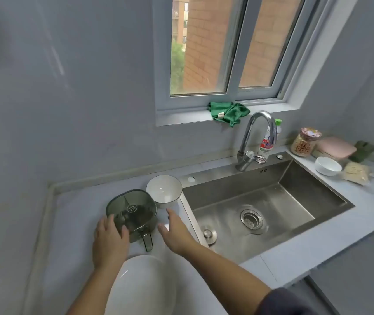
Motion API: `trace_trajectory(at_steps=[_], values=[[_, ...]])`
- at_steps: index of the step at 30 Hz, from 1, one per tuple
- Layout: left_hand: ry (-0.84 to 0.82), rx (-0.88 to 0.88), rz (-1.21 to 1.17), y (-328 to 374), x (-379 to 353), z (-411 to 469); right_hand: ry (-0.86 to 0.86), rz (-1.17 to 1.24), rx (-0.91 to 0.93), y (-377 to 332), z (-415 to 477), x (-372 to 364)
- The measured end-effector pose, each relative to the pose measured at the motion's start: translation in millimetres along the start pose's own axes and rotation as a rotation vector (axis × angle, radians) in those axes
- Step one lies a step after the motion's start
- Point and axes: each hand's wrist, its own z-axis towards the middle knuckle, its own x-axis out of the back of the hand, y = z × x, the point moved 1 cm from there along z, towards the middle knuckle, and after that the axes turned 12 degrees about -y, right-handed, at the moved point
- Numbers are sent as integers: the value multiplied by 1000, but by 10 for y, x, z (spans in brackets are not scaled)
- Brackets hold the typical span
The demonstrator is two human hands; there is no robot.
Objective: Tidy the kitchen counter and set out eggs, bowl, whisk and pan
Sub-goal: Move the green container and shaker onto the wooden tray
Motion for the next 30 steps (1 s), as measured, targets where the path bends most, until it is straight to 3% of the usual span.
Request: trace_trajectory(at_steps=[6,11,17,21,25,30], values=[[-65,101,-211,-97,-68,332,-35,365,-149,-119,629,-115],[-126,243,-556,-69,-46,483,-59,521,-203,-71,917,-166],[-157,267,-782,-251,-123,620,-54,711,-231,-18,1014,-251],[-166,228,-784,-391,-102,688,-97,824,-201,-22,878,-217],[-157,108,-783,57,240,487,-185,931,-98,-16,656,45],[-269,-55,-753,693,272,311,-211,1030,5,189,218,575]])
